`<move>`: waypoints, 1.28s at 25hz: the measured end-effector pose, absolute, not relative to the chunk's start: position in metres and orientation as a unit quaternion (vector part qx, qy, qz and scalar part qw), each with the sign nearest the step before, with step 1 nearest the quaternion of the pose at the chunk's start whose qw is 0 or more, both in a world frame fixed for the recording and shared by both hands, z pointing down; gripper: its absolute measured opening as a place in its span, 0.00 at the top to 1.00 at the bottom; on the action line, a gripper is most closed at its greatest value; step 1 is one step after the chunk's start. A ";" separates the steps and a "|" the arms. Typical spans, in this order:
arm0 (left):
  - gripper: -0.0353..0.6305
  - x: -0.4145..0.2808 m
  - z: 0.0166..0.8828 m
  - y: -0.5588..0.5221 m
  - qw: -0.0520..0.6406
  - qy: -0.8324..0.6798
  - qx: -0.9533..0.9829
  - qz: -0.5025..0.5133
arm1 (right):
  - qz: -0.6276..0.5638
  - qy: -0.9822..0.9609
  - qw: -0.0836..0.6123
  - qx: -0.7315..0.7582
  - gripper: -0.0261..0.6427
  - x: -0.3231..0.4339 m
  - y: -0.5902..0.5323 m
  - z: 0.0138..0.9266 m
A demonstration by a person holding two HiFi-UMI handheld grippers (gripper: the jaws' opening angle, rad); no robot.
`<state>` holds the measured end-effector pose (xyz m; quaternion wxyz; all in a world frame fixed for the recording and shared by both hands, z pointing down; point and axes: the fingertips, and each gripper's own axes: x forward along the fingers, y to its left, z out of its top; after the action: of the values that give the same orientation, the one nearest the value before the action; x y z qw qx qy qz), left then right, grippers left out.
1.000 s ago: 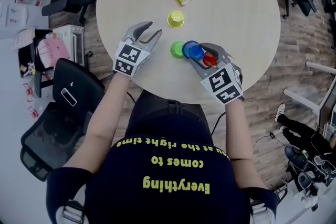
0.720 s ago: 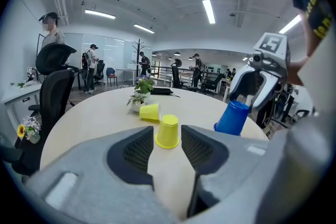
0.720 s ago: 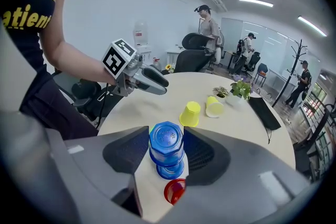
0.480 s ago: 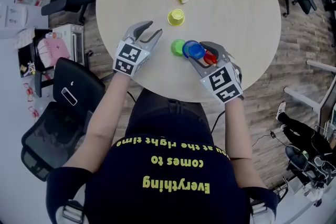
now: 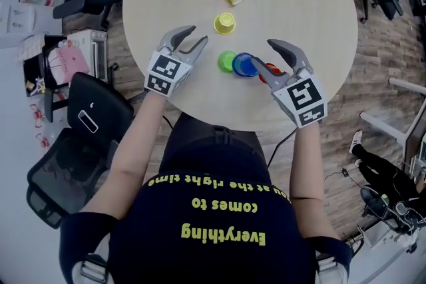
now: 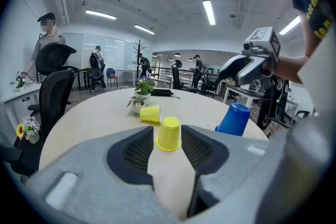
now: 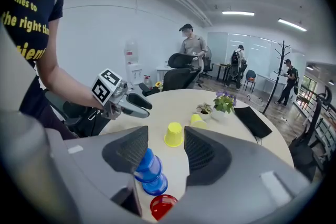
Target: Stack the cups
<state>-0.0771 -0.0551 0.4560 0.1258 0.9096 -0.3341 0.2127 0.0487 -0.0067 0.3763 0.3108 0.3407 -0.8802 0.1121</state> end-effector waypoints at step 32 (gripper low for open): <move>0.69 -0.097 0.479 -0.065 0.172 -0.381 0.882 0.217 | 0.124 -0.911 0.344 0.192 0.61 -0.016 -0.104 0.497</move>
<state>-0.0970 -0.0653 0.4790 0.1717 0.8823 -0.3805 0.2172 -0.0161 -0.1041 0.4966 0.3441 0.1916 -0.9108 0.1235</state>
